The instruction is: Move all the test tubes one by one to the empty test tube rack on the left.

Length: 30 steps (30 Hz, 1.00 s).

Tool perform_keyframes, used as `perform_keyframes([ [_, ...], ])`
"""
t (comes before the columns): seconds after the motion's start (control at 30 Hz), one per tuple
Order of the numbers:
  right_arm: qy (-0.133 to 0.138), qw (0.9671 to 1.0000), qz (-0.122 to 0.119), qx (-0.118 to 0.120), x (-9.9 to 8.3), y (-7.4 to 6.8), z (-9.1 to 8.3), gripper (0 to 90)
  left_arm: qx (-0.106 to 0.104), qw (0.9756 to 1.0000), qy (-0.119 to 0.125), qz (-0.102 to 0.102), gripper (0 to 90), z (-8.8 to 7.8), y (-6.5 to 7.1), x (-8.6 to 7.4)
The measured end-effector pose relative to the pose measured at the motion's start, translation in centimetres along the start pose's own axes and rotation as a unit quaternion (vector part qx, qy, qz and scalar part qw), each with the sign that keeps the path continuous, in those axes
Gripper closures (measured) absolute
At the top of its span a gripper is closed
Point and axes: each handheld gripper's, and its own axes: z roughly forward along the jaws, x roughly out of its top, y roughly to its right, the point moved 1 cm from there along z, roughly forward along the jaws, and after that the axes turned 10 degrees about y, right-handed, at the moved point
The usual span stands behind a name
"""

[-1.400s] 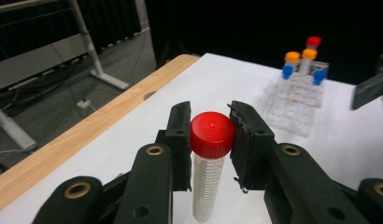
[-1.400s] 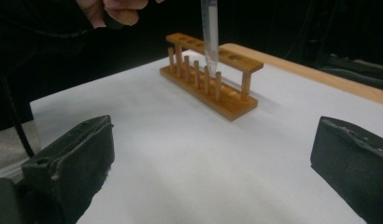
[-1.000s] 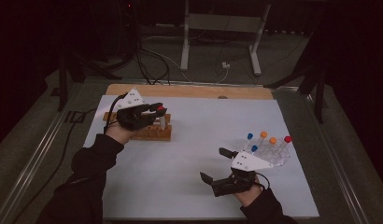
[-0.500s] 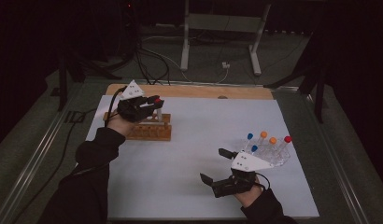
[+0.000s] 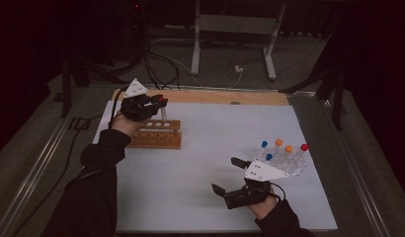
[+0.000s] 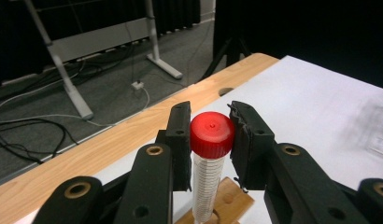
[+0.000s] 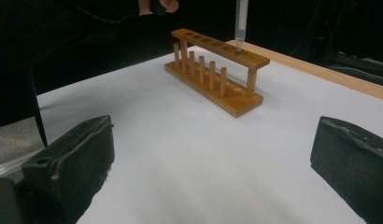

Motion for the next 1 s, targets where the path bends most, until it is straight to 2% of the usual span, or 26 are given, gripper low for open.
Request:
perform_keyframes([
  [0.17, 0.000, 1.0000, 0.000, 0.000, 0.0, 0.1, 0.0, 0.0, -0.001, 0.9999, 0.003, -0.015, 71.7, 0.4, -0.3, -0.9],
  [0.5, -0.003, 1.0000, 0.003, 0.001, -0.1, 0.2, 0.0, 0.0, -0.007, 0.9995, 0.000, -0.032, 71.7, 1.3, 0.0, -3.0],
  [0.87, -0.004, 1.0000, 0.003, 0.002, -0.1, 0.1, -0.1, 0.0, -0.002, 0.9989, -0.010, -0.045, 71.7, 1.7, 0.1, -5.3],
  [1.0, -0.005, 1.0000, 0.004, 0.004, -0.1, 0.1, -0.1, 0.0, -0.002, 0.9990, -0.012, -0.042, 71.6, 2.0, 0.3, -5.9],
])
